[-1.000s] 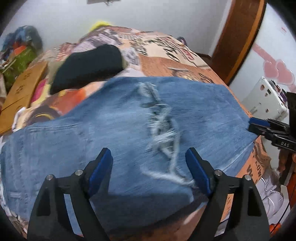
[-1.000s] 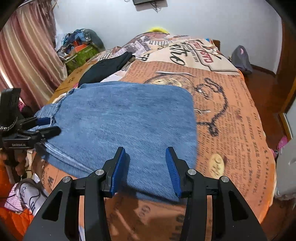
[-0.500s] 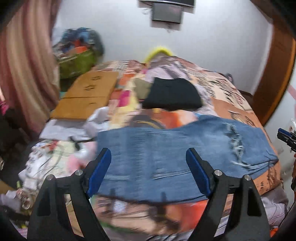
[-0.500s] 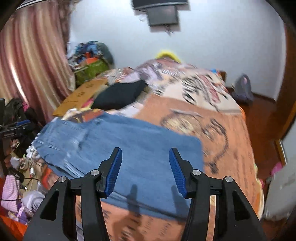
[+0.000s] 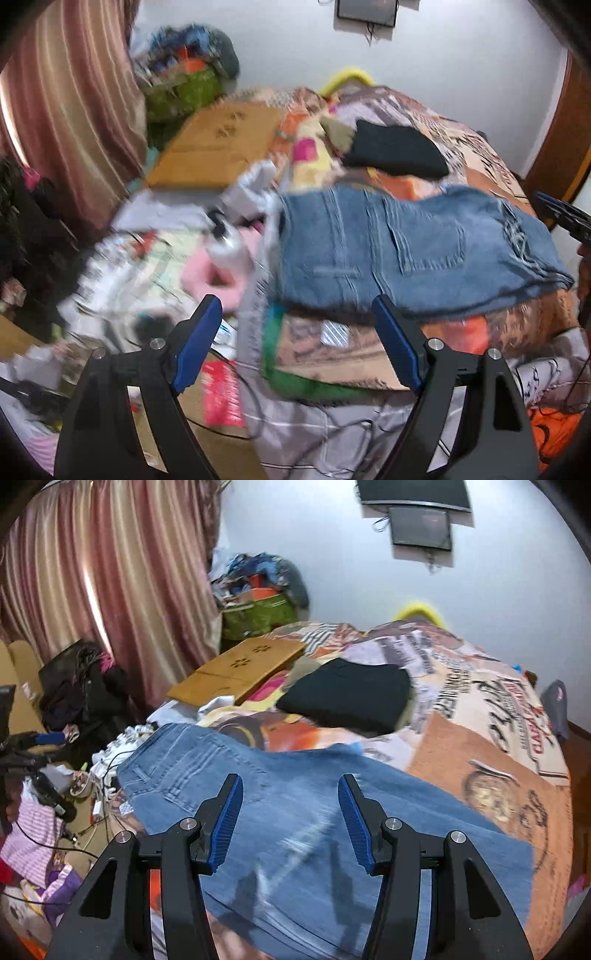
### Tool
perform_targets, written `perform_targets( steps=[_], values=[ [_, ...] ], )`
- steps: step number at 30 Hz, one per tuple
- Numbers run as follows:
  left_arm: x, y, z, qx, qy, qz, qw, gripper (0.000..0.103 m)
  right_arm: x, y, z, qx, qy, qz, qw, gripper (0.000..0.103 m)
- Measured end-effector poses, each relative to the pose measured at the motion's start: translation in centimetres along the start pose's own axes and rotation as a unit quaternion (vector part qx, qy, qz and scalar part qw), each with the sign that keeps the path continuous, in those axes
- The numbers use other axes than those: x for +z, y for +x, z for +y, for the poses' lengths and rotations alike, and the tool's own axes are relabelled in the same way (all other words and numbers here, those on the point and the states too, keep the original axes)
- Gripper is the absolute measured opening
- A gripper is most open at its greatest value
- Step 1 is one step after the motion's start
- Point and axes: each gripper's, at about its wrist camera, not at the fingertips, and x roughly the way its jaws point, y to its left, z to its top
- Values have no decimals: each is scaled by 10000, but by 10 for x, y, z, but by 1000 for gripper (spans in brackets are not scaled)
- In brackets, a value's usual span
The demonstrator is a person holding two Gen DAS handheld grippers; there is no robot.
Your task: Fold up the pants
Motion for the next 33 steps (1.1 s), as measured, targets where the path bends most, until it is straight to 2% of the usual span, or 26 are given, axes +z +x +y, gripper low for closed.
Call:
perform_targets(
  steps=[3, 6, 10, 14, 23, 29, 33],
  values=[
    [-14, 35, 4, -566, -404, 359, 9969, 83, -1, 12, 13, 80, -34, 99, 9999, 50],
    [-22, 62, 2, -911, -661, 580, 9920, 83, -2, 20, 21, 113, -41, 183, 9998, 50],
    [-28, 91, -1, -1421, -946, 765, 9824, 83, -3, 27, 27, -86, -190, 296, 9993, 50],
    [-25, 98, -3, -1560, -1043, 606, 9804, 85, -7, 34, 27, -311, -300, 480, 9979, 50],
    [-18, 117, 14, -2072, -1655, 443, 9632, 94, -21, 36, 13, -619, -156, 753, 9951, 50],
    [-18, 112, 22, -2320, -1840, 221, 9549, 94, -28, 32, 2, -807, -74, 870, 9929, 50],
    [-21, 112, 31, -2551, -2000, 164, 9459, 94, -35, 34, -5, -851, -7, 988, 9915, 50]
  ],
)
